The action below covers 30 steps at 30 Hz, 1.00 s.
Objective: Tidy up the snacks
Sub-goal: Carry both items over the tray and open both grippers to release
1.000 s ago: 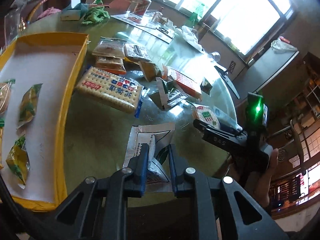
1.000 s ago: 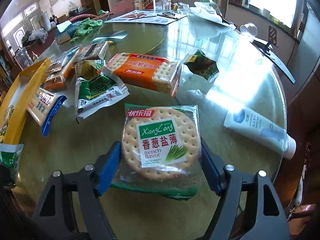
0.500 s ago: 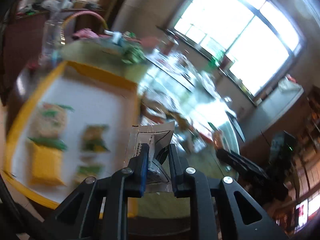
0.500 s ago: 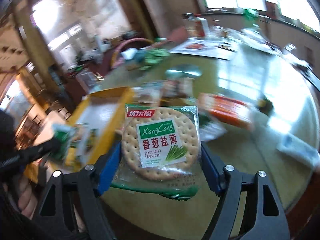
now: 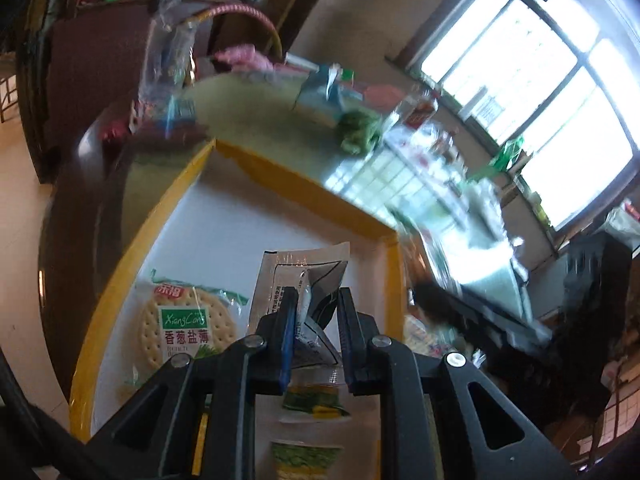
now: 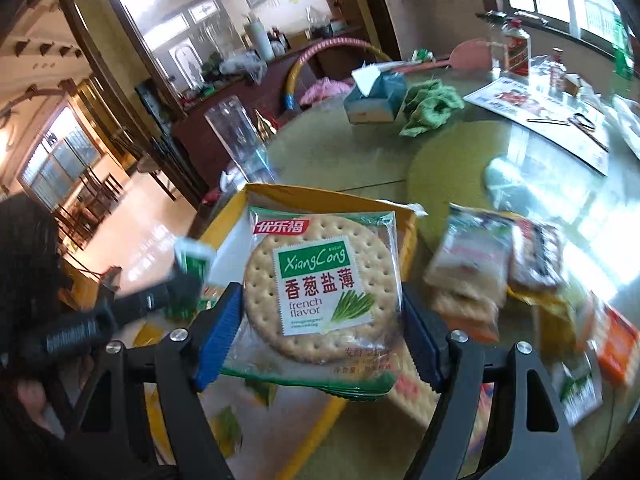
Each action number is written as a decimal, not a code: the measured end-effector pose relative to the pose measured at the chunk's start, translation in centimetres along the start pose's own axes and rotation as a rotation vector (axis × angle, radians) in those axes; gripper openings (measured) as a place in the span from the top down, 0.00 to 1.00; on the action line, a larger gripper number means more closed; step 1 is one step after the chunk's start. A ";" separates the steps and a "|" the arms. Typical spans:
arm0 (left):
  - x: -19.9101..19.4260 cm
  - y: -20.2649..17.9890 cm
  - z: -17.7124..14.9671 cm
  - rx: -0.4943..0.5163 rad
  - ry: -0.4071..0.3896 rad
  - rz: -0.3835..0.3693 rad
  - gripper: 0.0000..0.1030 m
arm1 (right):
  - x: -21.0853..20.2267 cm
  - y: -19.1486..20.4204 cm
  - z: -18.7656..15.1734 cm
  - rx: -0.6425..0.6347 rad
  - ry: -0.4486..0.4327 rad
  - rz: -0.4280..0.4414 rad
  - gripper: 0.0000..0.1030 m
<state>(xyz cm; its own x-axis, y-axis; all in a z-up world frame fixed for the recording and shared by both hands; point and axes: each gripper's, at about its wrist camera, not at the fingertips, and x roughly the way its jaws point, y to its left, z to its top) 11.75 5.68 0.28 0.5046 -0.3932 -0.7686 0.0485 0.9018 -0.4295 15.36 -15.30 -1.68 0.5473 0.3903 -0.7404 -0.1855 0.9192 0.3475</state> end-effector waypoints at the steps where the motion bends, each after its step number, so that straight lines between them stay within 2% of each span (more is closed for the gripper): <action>1: 0.6 0.4 -0.2 -0.004 0.010 0.016 0.83 | 1.1 0.2 0.5 -0.006 0.017 -0.006 0.26; 4: 1.9 0.1 -0.7 0.035 0.029 0.065 0.83 | 3.7 0.6 1.1 -0.040 0.060 -0.040 0.26; 9: 4.2 -0.3 -1.5 0.098 0.101 0.106 0.82 | 6.5 -0.5 1.1 -0.006 0.118 -0.045 0.26; 14: 4.7 -1.0 -1.6 0.166 0.097 0.186 0.80 | 7.6 0.8 1.3 -0.059 0.127 -0.093 0.26; 17: 5.6 -0.1 -1.1 0.132 0.153 0.153 0.78 | 9.1 1.5 1.1 -0.079 0.170 -0.115 0.25; 18: 5.7 0.2 -1.0 0.123 0.162 0.151 0.77 | 9.4 1.9 1.2 -0.114 0.166 -0.148 0.25; 19: 5.8 0.6 -1.0 0.115 0.170 0.159 0.73 | 9.6 2.0 1.0 -0.129 0.177 -0.171 0.25; 21: 5.4 1.4 -0.9 0.082 0.175 0.148 0.60 | 9.9 2.4 1.0 -0.151 0.190 -0.187 0.21; 22: 5.0 1.9 -0.7 0.060 0.179 0.119 0.48 | 10.1 2.5 1.0 -0.161 0.199 -0.186 0.20; 23: 4.7 2.1 -0.6 0.040 0.182 0.085 0.44 | 10.1 2.4 1.0 -0.157 0.204 -0.187 0.20; 26: 3.1 3.0 -0.3 -0.018 0.186 0.032 0.43 | 10.0 2.5 1.5 -0.146 0.219 -0.167 0.17; 28: 1.9 2.9 -0.4 -0.034 0.147 0.036 0.42 | 8.7 2.6 1.8 -0.139 0.180 -0.151 0.17; 30: 0.2 2.3 -1.0 -0.019 0.100 0.033 0.37 | 6.4 2.4 2.0 -0.112 0.109 -0.141 0.17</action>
<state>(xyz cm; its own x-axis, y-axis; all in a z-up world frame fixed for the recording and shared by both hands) 11.11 7.48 -1.27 0.4169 -0.3801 -0.8257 0.0160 0.9113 -0.4114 20.09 -10.67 -4.41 0.4834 0.2553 -0.8373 -0.2061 0.9628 0.1746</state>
